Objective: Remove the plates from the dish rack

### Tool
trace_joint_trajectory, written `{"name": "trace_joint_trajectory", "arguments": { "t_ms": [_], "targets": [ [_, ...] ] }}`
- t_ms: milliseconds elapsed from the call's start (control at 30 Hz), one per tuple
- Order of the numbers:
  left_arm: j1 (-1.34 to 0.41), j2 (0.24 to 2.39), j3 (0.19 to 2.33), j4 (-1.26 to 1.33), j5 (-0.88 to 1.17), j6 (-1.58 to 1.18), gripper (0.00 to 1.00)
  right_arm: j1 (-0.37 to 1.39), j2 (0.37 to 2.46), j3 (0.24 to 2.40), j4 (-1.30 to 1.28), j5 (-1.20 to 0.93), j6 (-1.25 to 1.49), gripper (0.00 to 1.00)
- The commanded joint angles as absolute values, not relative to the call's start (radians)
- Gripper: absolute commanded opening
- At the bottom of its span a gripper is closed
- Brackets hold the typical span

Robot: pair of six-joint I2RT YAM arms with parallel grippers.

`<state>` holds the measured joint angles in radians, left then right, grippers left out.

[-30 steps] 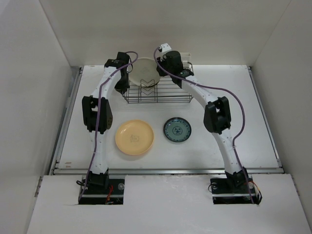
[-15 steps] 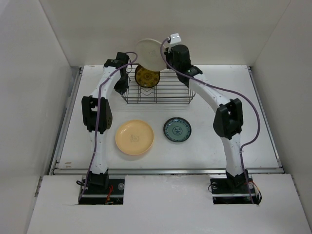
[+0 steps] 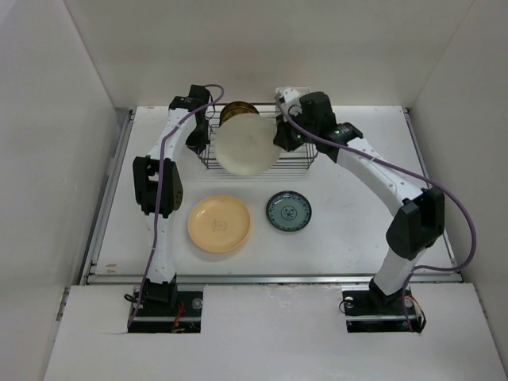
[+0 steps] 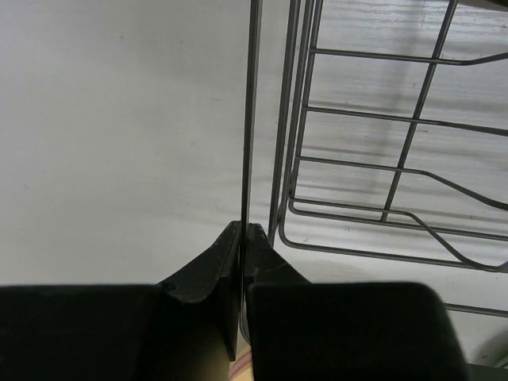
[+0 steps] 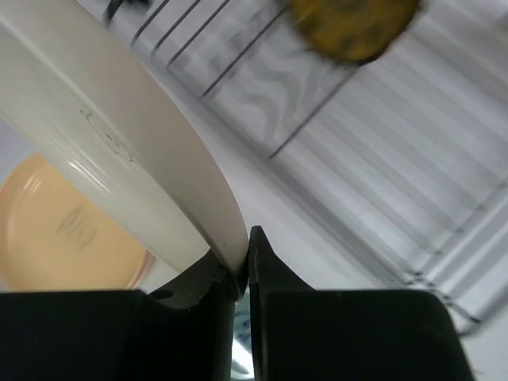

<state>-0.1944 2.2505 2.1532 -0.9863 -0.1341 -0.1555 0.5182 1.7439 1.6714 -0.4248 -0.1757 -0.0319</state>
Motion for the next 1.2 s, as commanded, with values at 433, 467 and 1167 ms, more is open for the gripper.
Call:
{"name": "trace_joint_trajectory", "arguments": {
  "t_ms": [433,467,1167],
  "targets": [
    [-0.195,2.221,2.177,-1.017,-0.147,-0.187,0.00,0.758,2.072,1.790,-0.752,-0.536,-0.055,0.70],
    [-0.195,2.221,2.177,-1.017,-0.147,-0.187,0.00,0.758,2.072,1.790,-0.752,-0.487,-0.055,0.72],
    [-0.195,2.230,2.158,-1.017,-0.149,-0.157,0.00,0.516,2.354,2.333,-0.278,0.018,0.100,0.81]
  ]
}}
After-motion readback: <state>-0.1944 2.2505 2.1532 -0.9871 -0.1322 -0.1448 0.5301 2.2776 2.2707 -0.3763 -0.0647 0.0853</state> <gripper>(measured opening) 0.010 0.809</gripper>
